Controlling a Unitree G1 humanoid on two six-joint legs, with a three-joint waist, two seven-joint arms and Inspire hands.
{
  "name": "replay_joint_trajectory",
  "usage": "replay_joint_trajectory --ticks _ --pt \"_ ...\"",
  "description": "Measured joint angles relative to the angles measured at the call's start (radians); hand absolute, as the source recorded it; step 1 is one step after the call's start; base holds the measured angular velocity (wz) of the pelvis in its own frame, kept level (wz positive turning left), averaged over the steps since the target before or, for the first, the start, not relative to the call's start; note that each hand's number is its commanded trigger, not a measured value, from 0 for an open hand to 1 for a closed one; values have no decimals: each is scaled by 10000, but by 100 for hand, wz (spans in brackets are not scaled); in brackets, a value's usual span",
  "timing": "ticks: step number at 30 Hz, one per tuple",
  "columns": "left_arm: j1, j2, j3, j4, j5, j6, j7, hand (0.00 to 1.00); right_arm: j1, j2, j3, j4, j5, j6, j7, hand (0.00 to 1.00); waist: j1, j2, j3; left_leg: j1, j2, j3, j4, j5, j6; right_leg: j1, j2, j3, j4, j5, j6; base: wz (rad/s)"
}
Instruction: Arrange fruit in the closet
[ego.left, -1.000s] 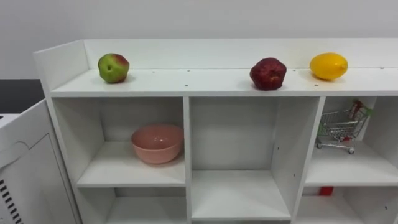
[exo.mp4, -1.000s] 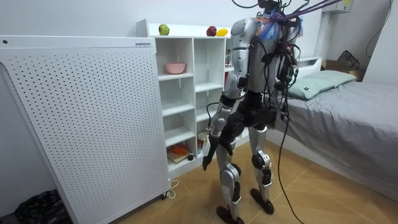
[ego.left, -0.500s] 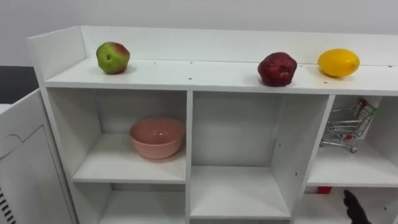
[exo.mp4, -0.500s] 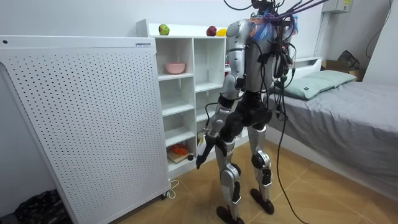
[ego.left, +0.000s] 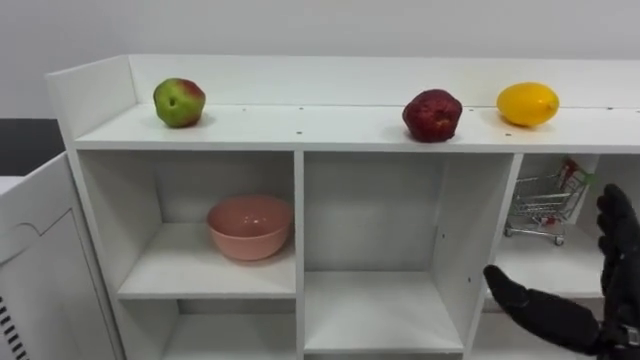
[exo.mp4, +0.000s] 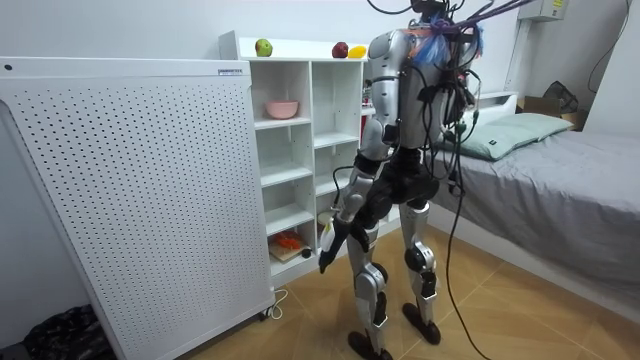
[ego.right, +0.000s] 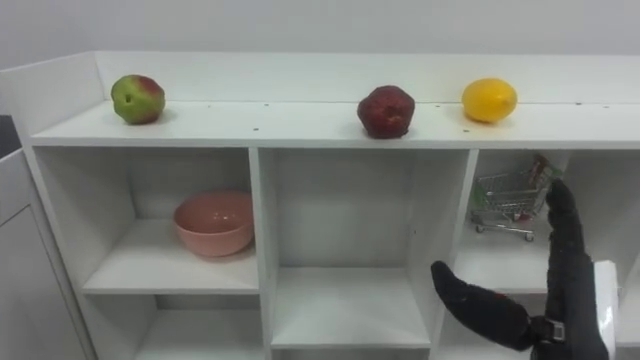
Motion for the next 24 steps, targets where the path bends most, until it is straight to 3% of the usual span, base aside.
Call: replay_joint_trajectory --ticks 4,8,13,18,20,24 --pt "-4 0 2 -44 66 -48 -243 0 -596 -248 -23 -485 5 -45 27 0 11 -40 83 -24 0 -37 8 0 0 -4 3 -23 -8 0 0 2" --pt "-71 6 10 -44 88 -55 -474 0 -1273 -516 -40 -524 86 -143 -2 0 28 -106 72 -14 -5 -87 13 0 -1 -1 1 -166 -4 0 1 4" --pt "-339 80 13 -114 116 -41 -581 0 -2429 -1190 -60 -230 817 -125 -170 0 290 -321 66 12 -5 -212 26 6 -8 45 2 -370 -10 0 0 6" --pt "-351 326 31 -285 300 17 -618 0 -2923 -1383 -71 227 852 -87 -63 0 435 -485 128 2 -16 -437 75 8 -10 148 8 -538 -33 0 0 10" --pt "-345 397 48 -362 522 33 -624 0 -2972 -1498 -70 379 864 -58 48 0 546 -498 127 -15 -15 -456 76 11 -15 153 15 -539 -40 0 0 5" --pt "-292 400 249 -376 624 58 -622 0 -3888 -1534 -69 1252 1012 9 136 0 583 -528 105 -143 -16 -502 71 46 -39 144 17 -636 -43 0 0 4"
